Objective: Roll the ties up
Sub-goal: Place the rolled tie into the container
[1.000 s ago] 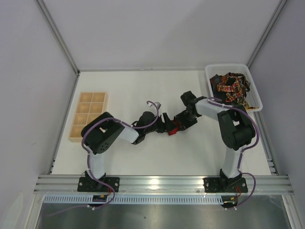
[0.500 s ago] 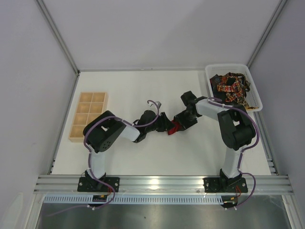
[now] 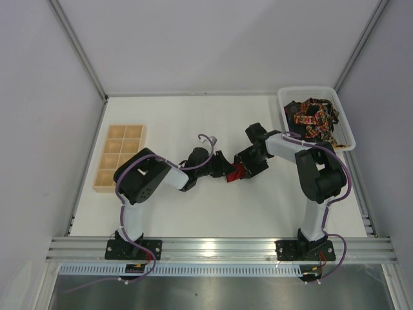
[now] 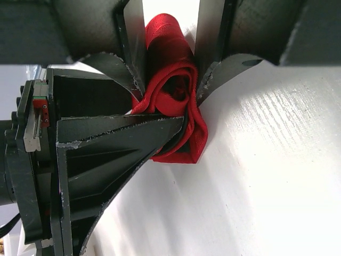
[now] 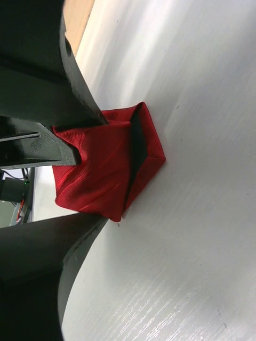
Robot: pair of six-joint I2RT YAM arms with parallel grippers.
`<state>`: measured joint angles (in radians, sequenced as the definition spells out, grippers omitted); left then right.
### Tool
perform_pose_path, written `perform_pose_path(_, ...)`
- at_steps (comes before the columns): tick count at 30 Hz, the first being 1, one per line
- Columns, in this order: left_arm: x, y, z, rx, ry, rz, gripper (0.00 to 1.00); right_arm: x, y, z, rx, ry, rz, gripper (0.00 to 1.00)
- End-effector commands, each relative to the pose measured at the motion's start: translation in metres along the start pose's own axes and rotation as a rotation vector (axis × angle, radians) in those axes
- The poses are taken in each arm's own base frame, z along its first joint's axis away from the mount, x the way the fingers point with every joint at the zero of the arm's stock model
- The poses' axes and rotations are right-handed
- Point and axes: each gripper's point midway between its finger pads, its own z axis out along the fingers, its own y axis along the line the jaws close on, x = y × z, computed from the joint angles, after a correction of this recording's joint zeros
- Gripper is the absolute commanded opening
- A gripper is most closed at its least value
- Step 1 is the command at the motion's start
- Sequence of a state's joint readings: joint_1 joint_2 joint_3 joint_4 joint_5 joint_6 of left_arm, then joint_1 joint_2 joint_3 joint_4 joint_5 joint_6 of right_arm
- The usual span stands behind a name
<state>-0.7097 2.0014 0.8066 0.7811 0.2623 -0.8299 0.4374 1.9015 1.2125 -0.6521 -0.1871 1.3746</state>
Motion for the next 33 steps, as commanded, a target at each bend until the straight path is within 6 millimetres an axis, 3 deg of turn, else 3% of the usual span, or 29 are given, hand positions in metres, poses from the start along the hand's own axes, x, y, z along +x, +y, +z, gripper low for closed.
perform_pose_path(1, 0.021, 0.010, 0.003, -0.009, 0.086, -0.014, 0.04, 0.000, -0.026, 0.016, 0.092, -0.015, -0.029, 0.68)
perform_pose_path(2, 0.022, 0.009, 0.003, -0.006, 0.092, -0.020, 0.00, 0.000, -0.026, 0.017, 0.093, -0.014, -0.035, 0.70)
perform_pose_path(10, 0.025, 0.004, 0.001, 0.016, 0.119, -0.026, 0.00, -0.005, -0.017, 0.012, 0.067, -0.035, -0.084, 0.81)
perform_pose_path(15, 0.025, -0.002, -0.005, 0.031, 0.141, -0.027, 0.00, -0.020, -0.014, -0.003, 0.050, -0.106, -0.142, 0.92)
perform_pose_path(19, 0.025, -0.008, -0.013, 0.038, 0.160, -0.032, 0.00, -0.030, -0.015, -0.024, 0.029, -0.140, -0.243, 1.00)
perform_pose_path(25, 0.015, -0.016, -0.031, 0.021, 0.172, -0.010, 0.00, -0.031, -0.040, -0.050, 0.020, -0.176, -0.421, 1.00)
perform_pose_path(27, 0.010, -0.020, -0.039, 0.017, 0.177, -0.003, 0.00, -0.035, -0.042, -0.070, -0.032, -0.226, -0.498, 1.00)
perform_pose_path(31, 0.005, -0.021, -0.065, -0.039, 0.232, 0.021, 0.00, -0.041, -0.044, -0.098, -0.120, -0.319, -0.610, 1.00)
perform_pose_path(33, -0.010, -0.031, -0.080, -0.032, 0.222, 0.037, 0.00, -0.038, -0.045, -0.109, -0.154, -0.335, -0.674, 1.00)
